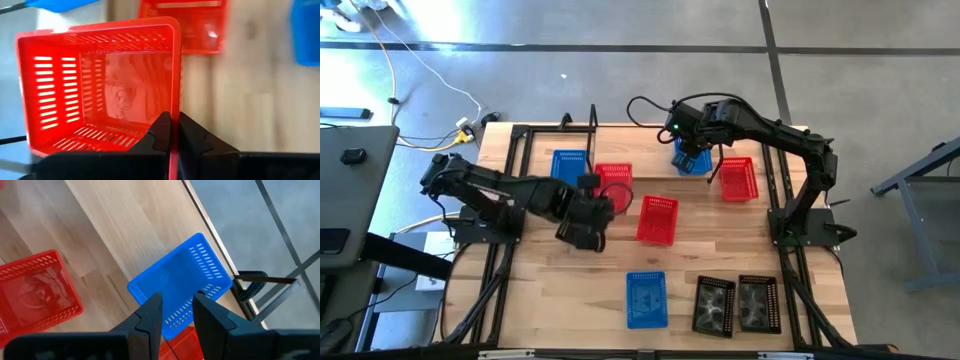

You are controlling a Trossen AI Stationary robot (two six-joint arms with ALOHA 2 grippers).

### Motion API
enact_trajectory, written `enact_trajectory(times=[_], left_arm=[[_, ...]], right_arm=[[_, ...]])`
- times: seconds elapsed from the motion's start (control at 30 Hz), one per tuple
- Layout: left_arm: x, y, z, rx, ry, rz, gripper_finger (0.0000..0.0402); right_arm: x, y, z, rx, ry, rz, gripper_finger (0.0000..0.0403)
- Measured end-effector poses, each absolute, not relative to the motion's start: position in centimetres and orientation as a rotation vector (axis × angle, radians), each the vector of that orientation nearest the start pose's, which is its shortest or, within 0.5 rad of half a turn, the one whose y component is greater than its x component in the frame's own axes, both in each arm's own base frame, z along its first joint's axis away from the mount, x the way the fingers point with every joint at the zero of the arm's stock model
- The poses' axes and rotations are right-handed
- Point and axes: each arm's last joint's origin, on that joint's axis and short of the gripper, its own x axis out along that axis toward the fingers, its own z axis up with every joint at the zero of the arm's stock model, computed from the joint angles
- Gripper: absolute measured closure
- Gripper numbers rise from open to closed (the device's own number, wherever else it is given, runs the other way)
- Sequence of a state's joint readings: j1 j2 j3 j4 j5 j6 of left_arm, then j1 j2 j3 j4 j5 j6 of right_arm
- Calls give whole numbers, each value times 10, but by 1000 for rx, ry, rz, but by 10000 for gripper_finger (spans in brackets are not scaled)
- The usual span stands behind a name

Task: Stack baskets on shelf by color
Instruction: Put the bottom left red basket on the shelf

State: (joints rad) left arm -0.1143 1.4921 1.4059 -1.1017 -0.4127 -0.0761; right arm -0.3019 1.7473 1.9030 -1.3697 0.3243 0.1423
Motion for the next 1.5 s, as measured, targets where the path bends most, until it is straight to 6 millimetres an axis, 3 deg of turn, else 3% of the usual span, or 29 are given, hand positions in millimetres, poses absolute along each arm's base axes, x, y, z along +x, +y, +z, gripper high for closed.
enact_trajectory(times=[0.63,1.2,1.5], left_arm=[[288,80,322,274,1106,386,397],[301,137,274,227,1304,379,397],[306,155,250,192,1378,339,397]], right_arm=[[315,-108,371,187,1160,-692,308],[314,-107,371,250,1139,-735,308],[314,-107,371,268,1136,-745,308]])
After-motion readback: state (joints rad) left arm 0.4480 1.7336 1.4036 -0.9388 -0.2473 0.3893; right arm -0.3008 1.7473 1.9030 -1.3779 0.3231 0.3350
